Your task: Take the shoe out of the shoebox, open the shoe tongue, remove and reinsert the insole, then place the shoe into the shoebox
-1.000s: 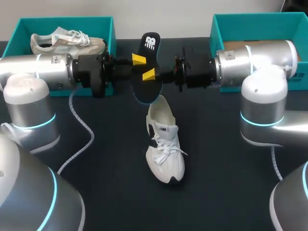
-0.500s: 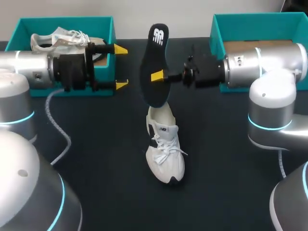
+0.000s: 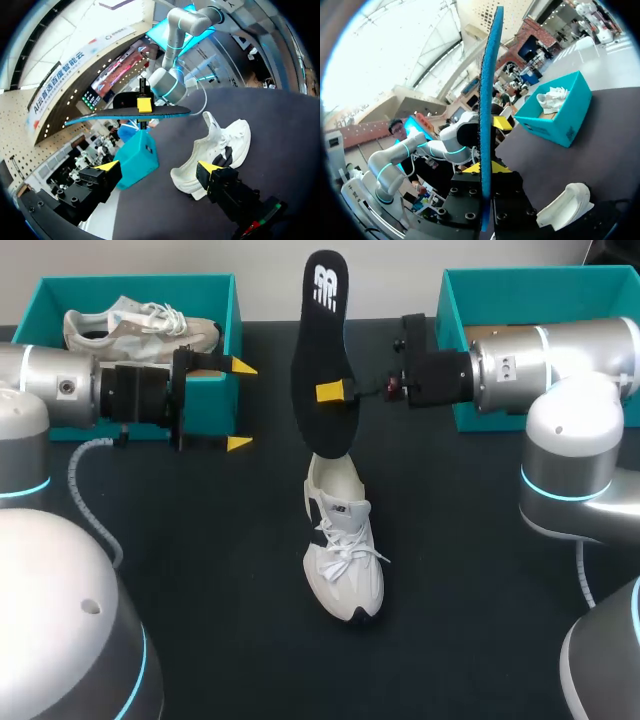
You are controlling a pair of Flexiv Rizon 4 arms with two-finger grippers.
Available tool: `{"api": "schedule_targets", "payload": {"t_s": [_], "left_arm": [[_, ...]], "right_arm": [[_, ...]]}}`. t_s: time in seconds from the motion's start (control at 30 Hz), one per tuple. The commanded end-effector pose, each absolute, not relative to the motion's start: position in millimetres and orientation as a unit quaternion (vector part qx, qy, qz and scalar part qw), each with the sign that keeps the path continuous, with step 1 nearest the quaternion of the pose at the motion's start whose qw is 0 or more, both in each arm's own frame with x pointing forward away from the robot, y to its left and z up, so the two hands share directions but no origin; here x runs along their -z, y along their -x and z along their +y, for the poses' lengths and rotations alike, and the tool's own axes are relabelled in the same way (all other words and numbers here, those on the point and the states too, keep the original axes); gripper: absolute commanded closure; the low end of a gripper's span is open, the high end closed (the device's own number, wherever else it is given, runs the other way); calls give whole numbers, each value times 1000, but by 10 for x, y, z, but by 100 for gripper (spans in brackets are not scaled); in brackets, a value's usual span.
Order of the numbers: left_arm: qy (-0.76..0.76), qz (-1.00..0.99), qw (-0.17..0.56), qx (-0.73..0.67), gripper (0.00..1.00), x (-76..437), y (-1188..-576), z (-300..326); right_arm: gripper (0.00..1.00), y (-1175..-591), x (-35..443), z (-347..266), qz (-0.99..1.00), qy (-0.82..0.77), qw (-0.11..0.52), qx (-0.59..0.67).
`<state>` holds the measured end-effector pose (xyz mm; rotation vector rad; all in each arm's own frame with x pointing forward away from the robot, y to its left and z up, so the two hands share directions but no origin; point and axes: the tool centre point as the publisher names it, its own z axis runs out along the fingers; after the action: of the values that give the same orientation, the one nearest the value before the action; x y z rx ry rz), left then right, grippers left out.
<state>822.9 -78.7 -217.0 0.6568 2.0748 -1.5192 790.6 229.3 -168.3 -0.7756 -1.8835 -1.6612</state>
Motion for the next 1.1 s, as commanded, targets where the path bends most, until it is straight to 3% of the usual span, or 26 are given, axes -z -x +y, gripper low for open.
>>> {"api": "schedule_targets", "payload": {"t_s": [0.03,0.83,1.1], "left_arm": [[-215,786,201,543,0,2121,-8214,-803],[-220,797,185,532,0,2144,-8168,-816],[-181,821,149,520,0,2427,-8042,-808]], "right_arm": [[100,-8000,1665,2311,-701,233,251,626],[100,-8000,1665,2311,-701,233,251,626],[100,-8188,1911,2221,-742,166,193,621]]}}
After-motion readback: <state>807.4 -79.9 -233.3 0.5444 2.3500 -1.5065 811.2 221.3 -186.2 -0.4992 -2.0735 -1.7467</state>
